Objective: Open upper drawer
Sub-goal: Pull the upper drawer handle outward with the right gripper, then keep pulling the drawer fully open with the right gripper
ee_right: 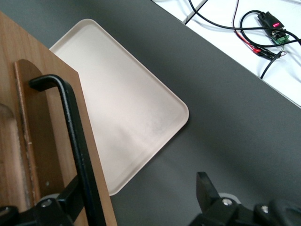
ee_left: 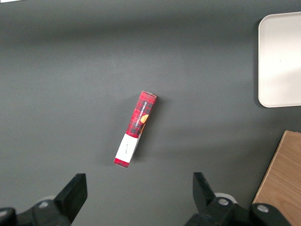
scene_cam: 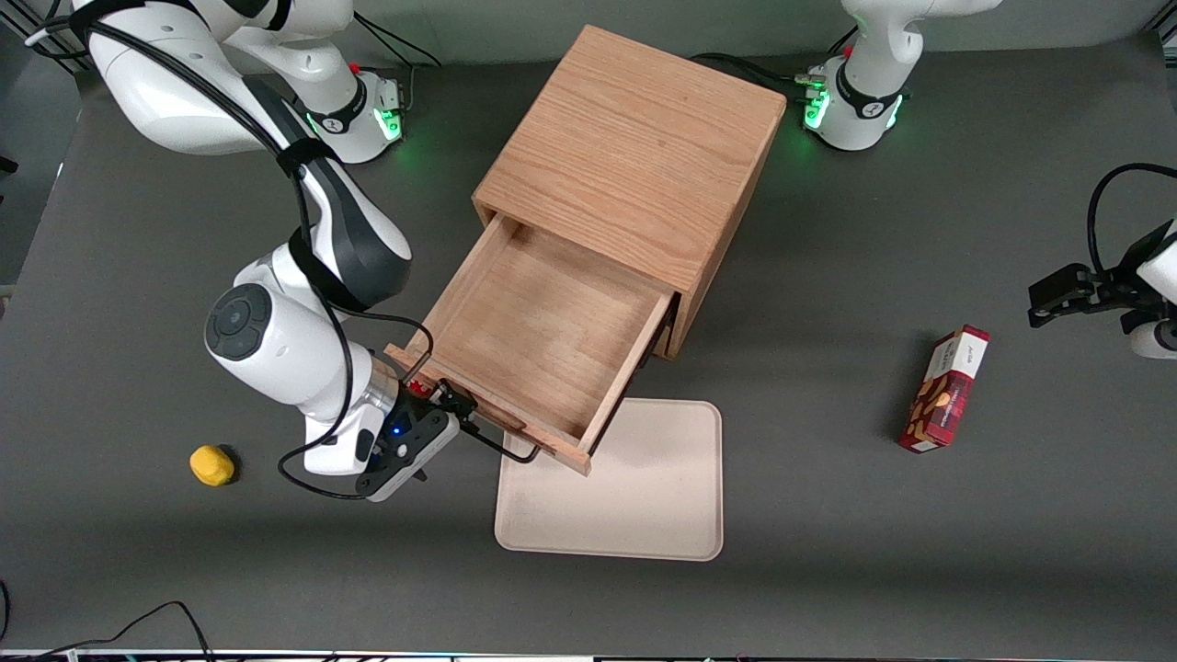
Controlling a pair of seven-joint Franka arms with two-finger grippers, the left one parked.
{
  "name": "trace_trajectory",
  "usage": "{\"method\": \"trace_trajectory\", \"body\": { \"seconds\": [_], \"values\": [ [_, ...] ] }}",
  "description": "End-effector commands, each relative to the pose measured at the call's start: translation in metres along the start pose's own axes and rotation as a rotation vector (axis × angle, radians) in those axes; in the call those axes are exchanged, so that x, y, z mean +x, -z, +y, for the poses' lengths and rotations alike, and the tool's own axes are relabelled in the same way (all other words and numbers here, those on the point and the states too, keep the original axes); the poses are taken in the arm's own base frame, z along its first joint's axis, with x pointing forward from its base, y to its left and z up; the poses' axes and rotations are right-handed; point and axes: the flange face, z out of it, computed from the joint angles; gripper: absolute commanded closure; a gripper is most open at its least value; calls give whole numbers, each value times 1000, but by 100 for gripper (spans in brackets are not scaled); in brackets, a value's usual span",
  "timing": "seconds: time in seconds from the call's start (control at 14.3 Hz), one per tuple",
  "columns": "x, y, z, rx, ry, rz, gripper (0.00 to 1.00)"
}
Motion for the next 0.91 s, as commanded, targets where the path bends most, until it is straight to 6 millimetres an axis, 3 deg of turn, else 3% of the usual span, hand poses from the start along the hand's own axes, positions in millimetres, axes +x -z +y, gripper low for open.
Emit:
{"method": "trace_trajectory", "body": {
  "seconds": [0.0,0.35,0.63,0.7,0.84],
  "values": [
    [15,54,25,-23,-107,135,0],
    [14,56,30,5,-136,149,0],
    [10,52,31,-32,-60,113,0],
    [8,56,34,-17,-76,95,0],
    [6,89,27,20,-128,72,0]
  ]
}}
